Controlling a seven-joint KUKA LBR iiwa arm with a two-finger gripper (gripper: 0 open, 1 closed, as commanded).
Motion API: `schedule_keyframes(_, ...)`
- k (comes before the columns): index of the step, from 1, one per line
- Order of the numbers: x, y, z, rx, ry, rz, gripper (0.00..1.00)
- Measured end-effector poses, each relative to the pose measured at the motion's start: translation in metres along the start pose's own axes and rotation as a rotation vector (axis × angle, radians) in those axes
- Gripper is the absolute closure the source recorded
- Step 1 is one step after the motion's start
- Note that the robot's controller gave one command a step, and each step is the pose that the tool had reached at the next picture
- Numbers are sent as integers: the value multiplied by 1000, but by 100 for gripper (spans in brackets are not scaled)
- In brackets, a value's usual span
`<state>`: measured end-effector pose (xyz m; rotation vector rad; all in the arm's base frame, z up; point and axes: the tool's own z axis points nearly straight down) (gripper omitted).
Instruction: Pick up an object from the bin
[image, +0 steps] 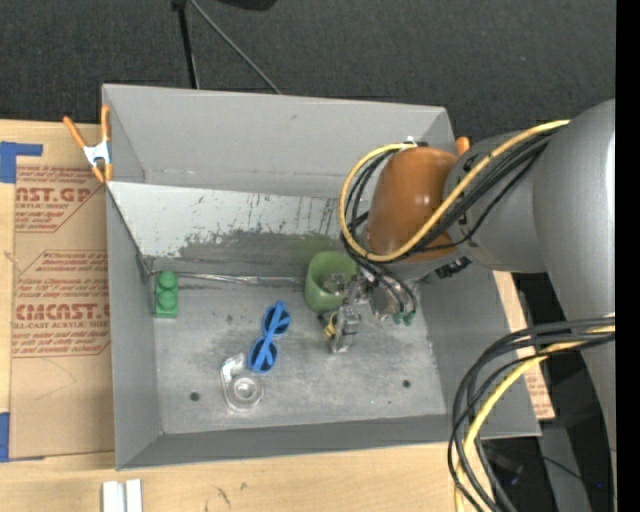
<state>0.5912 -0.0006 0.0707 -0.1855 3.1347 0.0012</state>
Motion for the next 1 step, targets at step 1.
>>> schedule_keyframes(1, 38, 7, -163, 2, -7, 10, 100)
